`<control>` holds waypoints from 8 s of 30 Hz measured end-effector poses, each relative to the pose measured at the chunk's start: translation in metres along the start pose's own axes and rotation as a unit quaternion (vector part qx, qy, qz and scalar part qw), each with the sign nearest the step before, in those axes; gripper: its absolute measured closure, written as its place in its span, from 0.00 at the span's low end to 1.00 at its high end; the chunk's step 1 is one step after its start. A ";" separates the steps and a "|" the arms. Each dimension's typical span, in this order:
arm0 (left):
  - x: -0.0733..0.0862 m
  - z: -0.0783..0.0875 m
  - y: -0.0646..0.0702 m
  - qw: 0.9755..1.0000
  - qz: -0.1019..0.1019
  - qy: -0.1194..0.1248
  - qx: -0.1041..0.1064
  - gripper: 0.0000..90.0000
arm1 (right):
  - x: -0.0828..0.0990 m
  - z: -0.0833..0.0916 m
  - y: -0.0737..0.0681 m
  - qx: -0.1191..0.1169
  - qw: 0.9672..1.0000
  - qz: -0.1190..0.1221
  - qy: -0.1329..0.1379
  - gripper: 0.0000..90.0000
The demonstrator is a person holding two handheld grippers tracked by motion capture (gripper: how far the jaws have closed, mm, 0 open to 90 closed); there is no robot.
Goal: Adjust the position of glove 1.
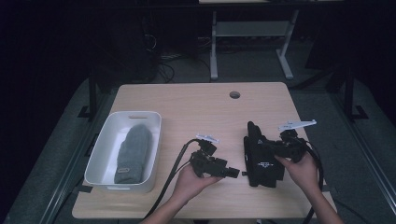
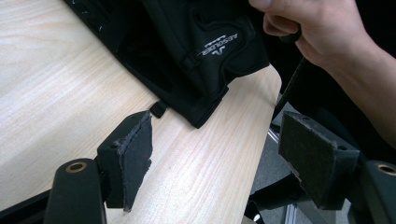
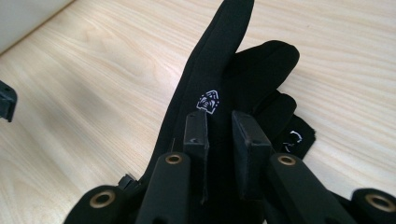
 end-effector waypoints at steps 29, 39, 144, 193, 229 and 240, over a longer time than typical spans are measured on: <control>0.007 -0.005 -0.006 1.000 0.010 -0.008 -0.003 0.29 | 0.025 -0.009 0.012 0.007 1.000 -0.009 -0.022 0.76; 0.008 -0.010 -0.010 1.000 0.014 -0.016 -0.008 0.29 | 0.048 -0.008 0.011 -0.012 0.999 -0.010 -0.047 0.96; 0.006 -0.045 -0.038 0.999 0.030 -0.039 -0.009 0.89 | 0.019 -0.033 0.029 -0.104 0.972 -0.206 0.055 0.89; -0.011 0.056 -0.017 0.999 -0.005 0.016 -0.039 0.89 | -0.078 -0.018 -0.029 -0.157 0.972 -0.152 0.087 0.89; -0.004 0.117 -0.024 0.997 0.002 0.055 -0.059 0.89 | -0.130 -0.032 -0.074 -0.192 0.969 -0.130 0.087 0.89; 0.000 0.138 -0.026 0.995 0.007 0.064 -0.072 0.89 | -0.144 -0.041 -0.089 -0.205 0.967 -0.122 0.091 0.89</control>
Point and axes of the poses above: each handheld gripper's, and its own axes: z roughly backward along the jaws, x roughly out of its underside, y roughly to its right, the point moved 3 cm from there along -z, roughly forward along the jaws, and after that the axes turned 6 degrees about x, right-handed, at the moved point
